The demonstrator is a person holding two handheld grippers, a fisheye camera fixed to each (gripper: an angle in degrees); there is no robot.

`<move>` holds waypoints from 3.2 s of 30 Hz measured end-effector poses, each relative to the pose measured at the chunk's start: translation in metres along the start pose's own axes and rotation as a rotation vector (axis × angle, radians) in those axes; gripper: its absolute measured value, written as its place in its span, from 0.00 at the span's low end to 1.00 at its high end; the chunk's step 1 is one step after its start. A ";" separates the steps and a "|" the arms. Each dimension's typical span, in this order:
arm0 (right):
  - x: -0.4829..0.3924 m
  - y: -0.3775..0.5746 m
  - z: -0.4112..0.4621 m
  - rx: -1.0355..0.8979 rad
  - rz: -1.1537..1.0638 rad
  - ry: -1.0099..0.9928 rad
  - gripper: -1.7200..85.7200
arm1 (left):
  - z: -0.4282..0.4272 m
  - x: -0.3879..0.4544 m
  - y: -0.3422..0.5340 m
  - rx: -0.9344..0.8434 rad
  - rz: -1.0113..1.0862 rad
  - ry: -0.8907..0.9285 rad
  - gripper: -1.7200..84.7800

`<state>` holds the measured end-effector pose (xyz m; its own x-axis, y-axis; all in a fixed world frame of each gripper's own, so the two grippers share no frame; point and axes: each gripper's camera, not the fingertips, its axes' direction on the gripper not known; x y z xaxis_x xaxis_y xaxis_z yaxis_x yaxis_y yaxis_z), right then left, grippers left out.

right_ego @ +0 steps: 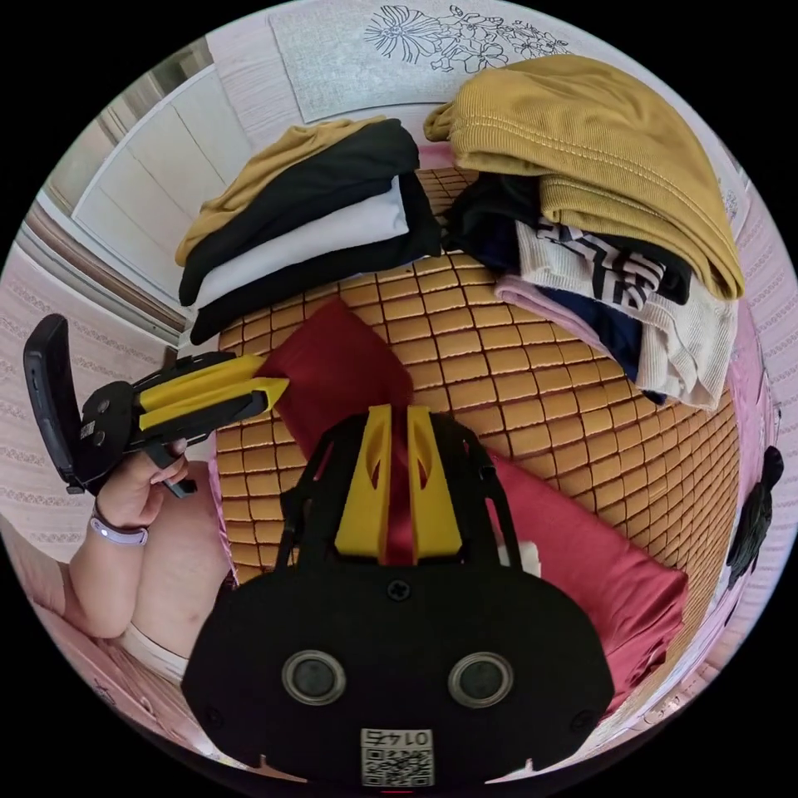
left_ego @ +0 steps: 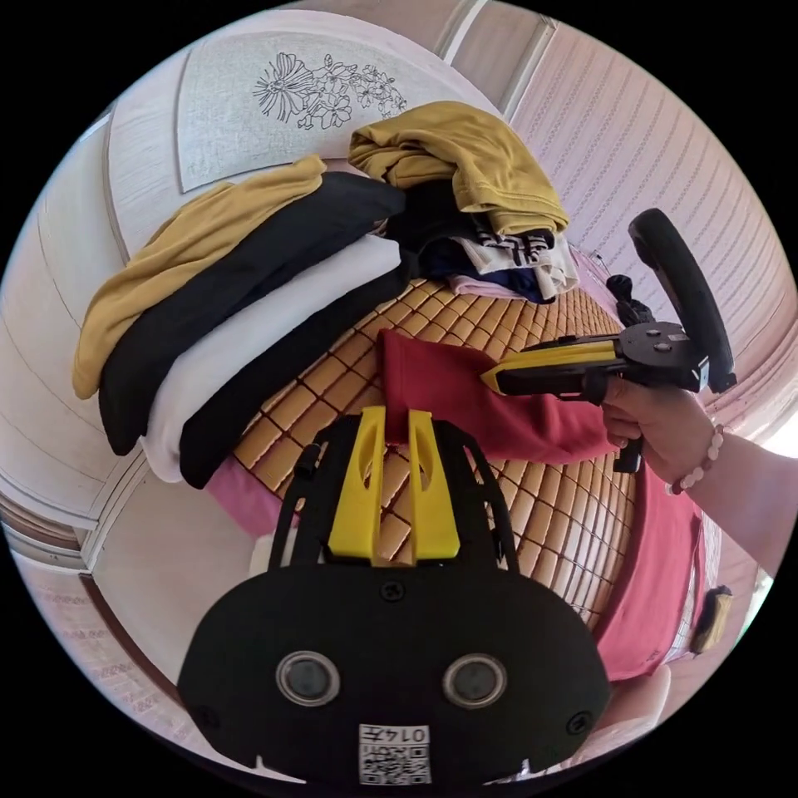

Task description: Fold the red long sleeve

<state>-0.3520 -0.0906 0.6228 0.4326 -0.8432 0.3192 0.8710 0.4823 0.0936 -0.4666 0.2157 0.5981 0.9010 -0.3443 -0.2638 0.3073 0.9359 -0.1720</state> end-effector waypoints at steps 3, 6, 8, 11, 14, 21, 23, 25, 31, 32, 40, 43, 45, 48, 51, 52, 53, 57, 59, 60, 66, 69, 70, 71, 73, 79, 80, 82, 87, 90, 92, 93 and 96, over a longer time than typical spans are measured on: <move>0.019 0.031 -0.037 0.084 0.051 -0.060 0.04 | -0.024 0.033 0.002 0.108 0.124 0.046 0.04; 0.038 0.081 -0.113 0.313 0.107 -0.100 0.04 | -0.076 0.081 0.013 0.357 0.305 0.184 0.02; 0.049 0.150 -0.188 0.530 0.166 -0.064 0.04 | -0.109 0.114 0.023 0.490 0.448 0.317 0.02; 0.045 0.265 -0.270 0.721 0.255 -0.002 0.04 | -0.149 0.170 0.043 0.566 0.662 0.613 0.02; 0.013 0.380 -0.311 0.690 0.356 0.189 0.05 | -0.166 0.220 0.075 0.484 0.810 0.963 0.03; -0.005 0.565 -0.248 0.202 0.921 0.269 0.12 | -0.121 0.299 0.155 -0.015 1.037 1.090 0.08; 0.002 0.593 -0.228 0.212 1.015 0.178 0.14 | -0.109 0.304 0.159 -0.074 1.056 1.022 0.08; 0.015 0.595 -0.224 0.267 1.016 0.135 0.14 | -0.098 0.306 0.157 -0.111 1.076 0.935 0.08; 0.105 0.535 -0.233 0.427 0.802 0.184 0.14 | -0.057 0.326 0.129 -0.062 1.198 0.549 0.08; 0.129 0.516 -0.234 0.449 0.760 0.189 0.14 | -0.047 0.334 0.120 -0.047 1.212 0.498 0.08; 0.282 0.407 -0.218 0.474 0.770 0.126 0.16 | 0.004 0.394 0.070 0.021 1.197 0.285 0.09; 0.322 0.383 -0.207 0.334 0.772 0.074 0.10 | 0.031 0.413 0.062 -0.017 1.209 0.210 0.09; 0.332 0.368 -0.217 0.297 0.719 0.016 0.06 | 0.053 0.423 0.056 -0.136 1.230 0.158 0.06; 0.330 0.338 -0.239 0.259 0.565 0.084 0.05 | 0.047 0.406 0.030 -0.098 1.035 0.249 0.04; 0.344 0.329 -0.238 0.202 0.575 0.087 0.08 | 0.071 0.386 0.003 -0.237 0.842 0.303 0.06; 0.352 0.336 -0.241 0.193 0.645 0.085 0.09 | 0.077 0.385 0.001 -0.264 0.826 0.290 0.07; 0.354 0.349 -0.250 0.210 0.713 0.096 0.09 | 0.082 0.382 -0.003 -0.282 0.789 0.271 0.10; 0.315 0.419 -0.290 0.380 0.695 0.109 0.09 | 0.055 0.373 -0.011 -0.204 0.790 0.312 0.10; 0.266 0.482 -0.305 0.396 0.696 0.150 0.09 | 0.038 0.374 -0.005 -0.169 0.819 0.354 0.09; 0.253 0.500 -0.306 0.395 0.702 0.155 0.09 | 0.029 0.379 0.002 -0.179 0.856 0.410 0.09; 0.138 0.643 -0.296 0.270 0.929 0.158 0.09 | 0.001 0.439 0.072 -0.265 1.050 0.640 0.08; 0.110 0.676 -0.278 0.206 0.985 0.152 0.10 | -0.002 0.478 0.105 -0.382 1.053 0.777 0.08; 0.105 0.685 -0.270 0.205 1.006 0.118 0.12 | -0.003 0.485 0.111 -0.395 1.059 0.795 0.08; 0.100 0.695 -0.269 0.281 1.040 0.102 0.14 | -0.005 0.500 0.126 -0.408 1.091 0.805 0.08; 0.094 0.711 -0.278 0.386 1.105 0.083 0.15 | -0.004 0.519 0.150 -0.442 1.178 0.771 0.08; 0.085 0.792 -0.326 0.475 1.280 0.320 0.15 | 0.004 0.528 0.175 -0.438 1.294 0.674 0.09; 0.084 0.819 -0.338 0.499 1.371 0.386 0.15 | 0.003 0.529 0.174 -0.445 1.310 0.661 0.08; 0.079 0.863 -0.354 0.550 1.528 0.490 0.16 | -0.001 0.531 0.174 -0.444 1.341 0.631 0.08; 0.074 0.958 -0.364 0.518 1.884 0.709 0.21 | -0.023 0.526 0.173 -0.271 1.332 0.603 0.02; 0.079 0.989 -0.360 0.465 1.978 0.723 0.21 | -0.014 0.528 0.178 -0.322 1.373 0.539 0.02; 0.077 1.002 -0.359 0.505 2.032 0.717 0.17 | -0.010 0.524 0.179 -0.308 1.386 0.548 0.01; 0.075 1.003 -0.359 0.511 2.038 0.727 0.15 | -0.010 0.522 0.180 -0.301 1.397 0.550 0.01; 0.065 1.012 -0.363 0.547 2.071 0.691 0.11 | -0.010 0.522 0.177 -0.315 1.396 0.551 0.01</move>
<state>0.6425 0.2563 0.3958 0.4696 0.8825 0.0267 -0.8221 0.4261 0.3778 0.0551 0.2011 0.4199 0.1628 0.7181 -0.6766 -0.8002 0.4973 0.3352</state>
